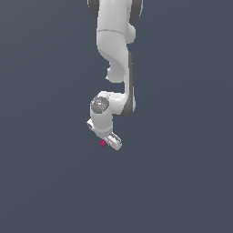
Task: Pick up the object and move it to a goal position.
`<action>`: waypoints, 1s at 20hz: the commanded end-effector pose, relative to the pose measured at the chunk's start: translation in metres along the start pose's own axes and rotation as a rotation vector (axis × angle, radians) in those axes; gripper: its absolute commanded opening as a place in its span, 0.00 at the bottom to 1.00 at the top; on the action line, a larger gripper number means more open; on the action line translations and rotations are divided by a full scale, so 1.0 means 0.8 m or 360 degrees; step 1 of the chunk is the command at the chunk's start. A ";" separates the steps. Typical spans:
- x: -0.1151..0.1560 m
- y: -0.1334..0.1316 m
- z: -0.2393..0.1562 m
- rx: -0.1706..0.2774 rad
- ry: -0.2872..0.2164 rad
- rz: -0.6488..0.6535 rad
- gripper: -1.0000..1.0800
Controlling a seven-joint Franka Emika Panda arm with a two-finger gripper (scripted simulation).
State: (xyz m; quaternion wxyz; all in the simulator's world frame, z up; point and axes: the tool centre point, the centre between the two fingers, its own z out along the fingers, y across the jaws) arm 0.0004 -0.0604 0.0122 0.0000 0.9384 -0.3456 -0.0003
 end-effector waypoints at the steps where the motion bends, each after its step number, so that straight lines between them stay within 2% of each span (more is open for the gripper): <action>1: 0.000 0.000 0.000 0.0000 0.0001 0.0000 0.00; 12: -0.003 -0.004 -0.008 0.0000 0.0001 0.0000 0.00; 20: -0.024 -0.025 -0.058 0.0001 0.0000 0.0001 0.00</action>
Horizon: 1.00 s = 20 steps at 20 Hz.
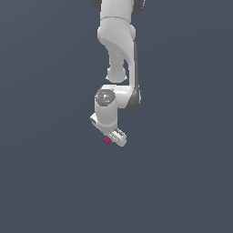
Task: Pick up the object and move it to a goal position.
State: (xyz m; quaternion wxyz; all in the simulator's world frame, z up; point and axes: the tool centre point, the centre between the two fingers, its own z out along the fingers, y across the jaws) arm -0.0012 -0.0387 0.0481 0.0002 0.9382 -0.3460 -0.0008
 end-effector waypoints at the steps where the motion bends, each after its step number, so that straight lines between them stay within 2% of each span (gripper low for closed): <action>1: -0.009 -0.010 -0.022 0.0002 0.0001 0.0000 0.00; 20: -0.109 -0.118 -0.275 -0.0001 0.0005 0.0002 0.00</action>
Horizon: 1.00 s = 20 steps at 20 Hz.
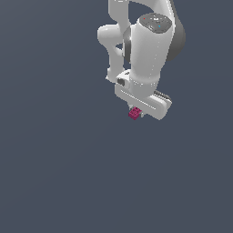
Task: Pick up the object and move it to a goal position.
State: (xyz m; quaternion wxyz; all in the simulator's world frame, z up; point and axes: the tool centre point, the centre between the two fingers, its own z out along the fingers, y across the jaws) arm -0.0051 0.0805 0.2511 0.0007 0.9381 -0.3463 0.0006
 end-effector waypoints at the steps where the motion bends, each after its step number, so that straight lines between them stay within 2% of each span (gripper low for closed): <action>1: -0.014 -0.014 -0.035 -0.0001 0.0000 0.0001 0.00; 11: -0.060 -0.071 -0.157 0.0000 0.0000 0.0000 0.00; 20: -0.080 -0.100 -0.214 0.0001 -0.0002 -0.0001 0.00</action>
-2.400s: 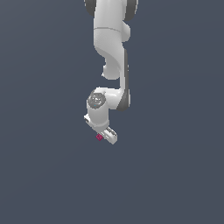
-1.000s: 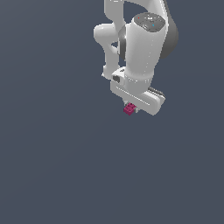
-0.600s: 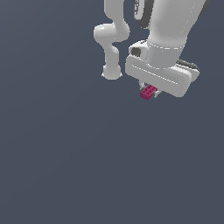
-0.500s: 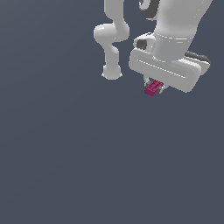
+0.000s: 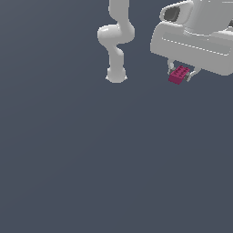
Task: Pick up the object and move it to a goal position.
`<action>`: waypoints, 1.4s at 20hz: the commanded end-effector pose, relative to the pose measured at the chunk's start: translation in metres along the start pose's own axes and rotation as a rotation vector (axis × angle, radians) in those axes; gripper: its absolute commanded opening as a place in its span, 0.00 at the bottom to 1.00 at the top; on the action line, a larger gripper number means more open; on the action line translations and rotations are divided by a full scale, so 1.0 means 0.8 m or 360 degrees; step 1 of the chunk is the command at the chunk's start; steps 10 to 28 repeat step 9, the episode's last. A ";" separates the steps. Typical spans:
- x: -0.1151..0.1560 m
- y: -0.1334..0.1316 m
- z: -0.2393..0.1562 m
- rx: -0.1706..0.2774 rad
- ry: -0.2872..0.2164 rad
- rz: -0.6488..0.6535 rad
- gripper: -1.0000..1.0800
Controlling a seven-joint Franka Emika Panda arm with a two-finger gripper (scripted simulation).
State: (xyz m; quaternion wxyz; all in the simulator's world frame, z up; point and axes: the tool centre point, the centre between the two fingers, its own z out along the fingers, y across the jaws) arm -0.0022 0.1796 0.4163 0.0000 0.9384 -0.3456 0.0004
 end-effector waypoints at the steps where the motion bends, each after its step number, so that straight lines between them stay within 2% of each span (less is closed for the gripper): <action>1: -0.003 -0.005 -0.010 0.0000 -0.0001 0.0000 0.00; 28: -0.007 -0.012 -0.022 0.0000 -0.0001 0.0000 0.00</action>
